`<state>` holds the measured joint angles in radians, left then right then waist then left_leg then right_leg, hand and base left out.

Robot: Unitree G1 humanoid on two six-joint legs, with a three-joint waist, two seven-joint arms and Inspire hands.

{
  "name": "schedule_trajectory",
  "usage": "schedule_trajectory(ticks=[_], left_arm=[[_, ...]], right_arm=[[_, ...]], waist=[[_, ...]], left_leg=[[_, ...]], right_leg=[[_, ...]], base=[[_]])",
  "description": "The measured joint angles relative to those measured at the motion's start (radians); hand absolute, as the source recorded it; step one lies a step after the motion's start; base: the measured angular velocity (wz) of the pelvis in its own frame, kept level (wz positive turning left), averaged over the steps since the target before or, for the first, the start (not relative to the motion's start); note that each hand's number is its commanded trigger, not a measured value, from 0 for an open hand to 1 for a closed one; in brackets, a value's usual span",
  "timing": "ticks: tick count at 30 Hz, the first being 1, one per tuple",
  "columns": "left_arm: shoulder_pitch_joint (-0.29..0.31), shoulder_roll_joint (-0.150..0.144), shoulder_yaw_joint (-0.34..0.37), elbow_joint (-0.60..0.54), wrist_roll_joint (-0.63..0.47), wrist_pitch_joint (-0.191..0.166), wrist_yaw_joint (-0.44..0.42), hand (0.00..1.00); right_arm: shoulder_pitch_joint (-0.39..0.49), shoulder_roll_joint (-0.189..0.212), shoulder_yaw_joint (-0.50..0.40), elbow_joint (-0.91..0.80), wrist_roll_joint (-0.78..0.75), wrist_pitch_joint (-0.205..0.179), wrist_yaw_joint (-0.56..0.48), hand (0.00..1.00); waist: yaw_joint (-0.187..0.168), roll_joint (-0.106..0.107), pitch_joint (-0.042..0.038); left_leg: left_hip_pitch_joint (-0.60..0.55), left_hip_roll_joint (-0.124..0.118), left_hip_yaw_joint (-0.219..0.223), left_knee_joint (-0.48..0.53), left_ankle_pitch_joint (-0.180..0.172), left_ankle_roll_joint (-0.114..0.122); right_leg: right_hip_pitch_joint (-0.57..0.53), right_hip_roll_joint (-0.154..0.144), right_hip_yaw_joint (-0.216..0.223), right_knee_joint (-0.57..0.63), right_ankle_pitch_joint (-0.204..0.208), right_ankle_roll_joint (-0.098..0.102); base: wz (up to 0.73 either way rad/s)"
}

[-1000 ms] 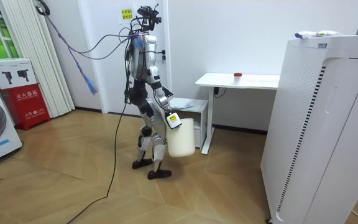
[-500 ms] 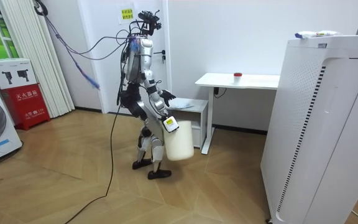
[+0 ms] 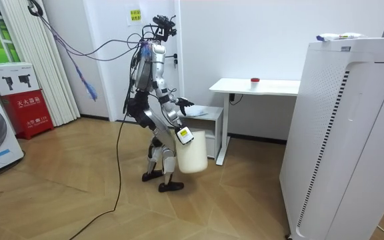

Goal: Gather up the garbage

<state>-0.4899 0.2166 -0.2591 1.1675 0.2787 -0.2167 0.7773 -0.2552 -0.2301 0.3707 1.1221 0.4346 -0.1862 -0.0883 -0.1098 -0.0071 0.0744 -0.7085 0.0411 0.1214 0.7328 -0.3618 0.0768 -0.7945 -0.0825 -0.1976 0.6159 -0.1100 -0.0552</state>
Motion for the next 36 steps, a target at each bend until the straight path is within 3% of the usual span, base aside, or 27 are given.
schedule_trajectory(ticks=[7, 13, 22, 26, 36], left_arm=[[-0.026, 0.015, -0.036, 0.030, 0.102, 0.019, 0.040, 0.00], [-0.031, 0.019, -0.063, 0.045, 0.112, 0.046, 0.038, 0.00], [-0.027, 0.038, -0.081, 0.072, 0.149, 0.074, 0.000, 0.00], [-0.026, 0.049, -0.078, 0.083, 0.167, 0.091, -0.002, 0.00], [-0.019, 0.054, -0.079, 0.082, 0.176, 0.110, 0.003, 0.00]], right_arm=[[-0.012, -0.007, 0.000, -0.013, 0.016, 0.005, -0.012, 1.00], [-0.018, -0.009, 0.001, -0.040, 0.029, 0.010, -0.007, 1.00], [-0.023, -0.009, 0.001, -0.062, 0.042, 0.015, -0.008, 1.00], [-0.032, -0.011, -0.001, -0.067, 0.040, 0.035, -0.008, 1.00], [-0.043, -0.011, -0.002, -0.068, 0.042, 0.036, -0.028, 1.00]], waist=[[-0.005, 0.001, 0.0073], [-0.035, -0.001, 0.0121], [-0.044, -0.002, 0.0127], [-0.044, -0.002, 0.0125], [-0.028, -0.005, 0.0105]], left_leg=[[-0.054, 0.018, 0.007, 0.028, -0.012, -0.009], [-0.085, 0.019, 0.013, 0.034, -0.012, -0.011], [-0.128, 0.034, 0.016, 0.065, -0.023, -0.017], [-0.133, 0.035, 0.016, 0.066, -0.023, -0.018], [-0.160, 0.032, 0.017, 0.078, -0.023, -0.018]], right_leg=[[-0.053, 0.015, 0.004, 0.012, 0.000, -0.009], [-0.091, 0.014, 0.009, 0.027, -0.003, -0.014], [-0.131, 0.026, 0.010, 0.041, -0.006, -0.025], [-0.136, 0.025, 0.007, 0.043, -0.011, -0.030], [-0.165, 0.021, 0.009, 0.056, -0.011, -0.031]], base=[[-0.07], [-0.02], [-0.03], [0.00], [0.00]])
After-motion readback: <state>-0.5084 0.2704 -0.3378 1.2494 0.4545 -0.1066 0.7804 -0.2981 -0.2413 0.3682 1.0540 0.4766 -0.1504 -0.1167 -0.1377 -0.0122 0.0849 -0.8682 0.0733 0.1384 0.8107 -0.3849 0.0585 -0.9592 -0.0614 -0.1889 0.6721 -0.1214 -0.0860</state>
